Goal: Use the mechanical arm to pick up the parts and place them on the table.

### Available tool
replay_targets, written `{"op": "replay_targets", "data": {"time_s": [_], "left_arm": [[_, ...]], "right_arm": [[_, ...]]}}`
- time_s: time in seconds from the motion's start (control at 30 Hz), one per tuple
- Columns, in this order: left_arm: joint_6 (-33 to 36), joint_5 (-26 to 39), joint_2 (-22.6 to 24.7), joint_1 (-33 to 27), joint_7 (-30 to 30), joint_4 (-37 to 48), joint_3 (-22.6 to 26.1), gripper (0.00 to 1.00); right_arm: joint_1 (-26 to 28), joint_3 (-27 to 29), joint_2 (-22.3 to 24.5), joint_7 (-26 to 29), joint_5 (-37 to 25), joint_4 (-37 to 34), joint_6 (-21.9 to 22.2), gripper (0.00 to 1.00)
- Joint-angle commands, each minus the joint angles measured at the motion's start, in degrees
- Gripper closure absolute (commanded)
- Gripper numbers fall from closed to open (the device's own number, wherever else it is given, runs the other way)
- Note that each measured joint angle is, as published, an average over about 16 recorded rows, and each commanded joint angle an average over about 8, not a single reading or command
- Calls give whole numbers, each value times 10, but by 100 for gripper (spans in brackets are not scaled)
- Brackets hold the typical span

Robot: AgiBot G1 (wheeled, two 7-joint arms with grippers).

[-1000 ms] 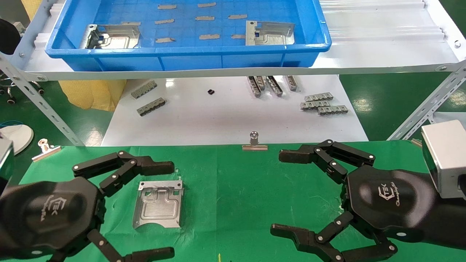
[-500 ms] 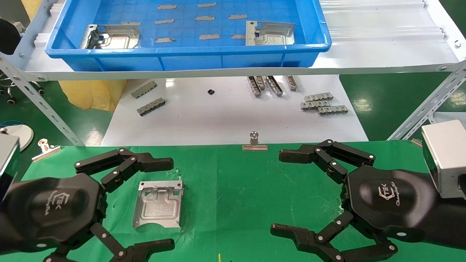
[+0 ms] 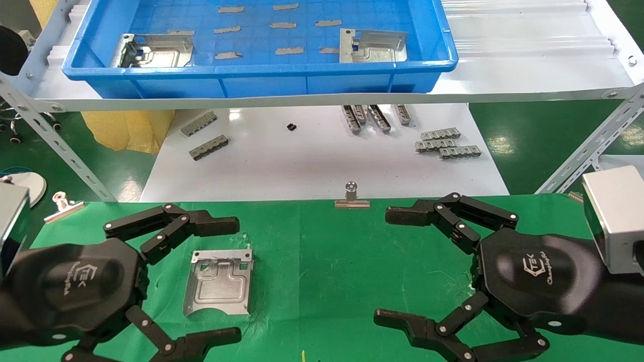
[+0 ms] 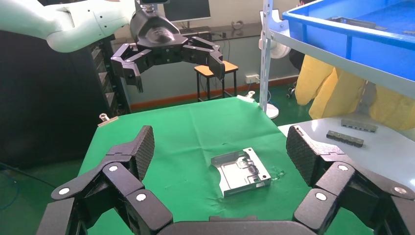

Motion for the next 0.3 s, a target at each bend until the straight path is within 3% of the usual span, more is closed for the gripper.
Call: {"op": "replay_targets", "data": {"time_s": [0.03,0.3], "left_arm": [[0,0,0,0,0,1,0,0],[0,1,0,-1,0,1,0,0]], "right_arm": [[0,0,0,0,0,0,0,0],[0,0,0,0,0,0,0,0]]}}
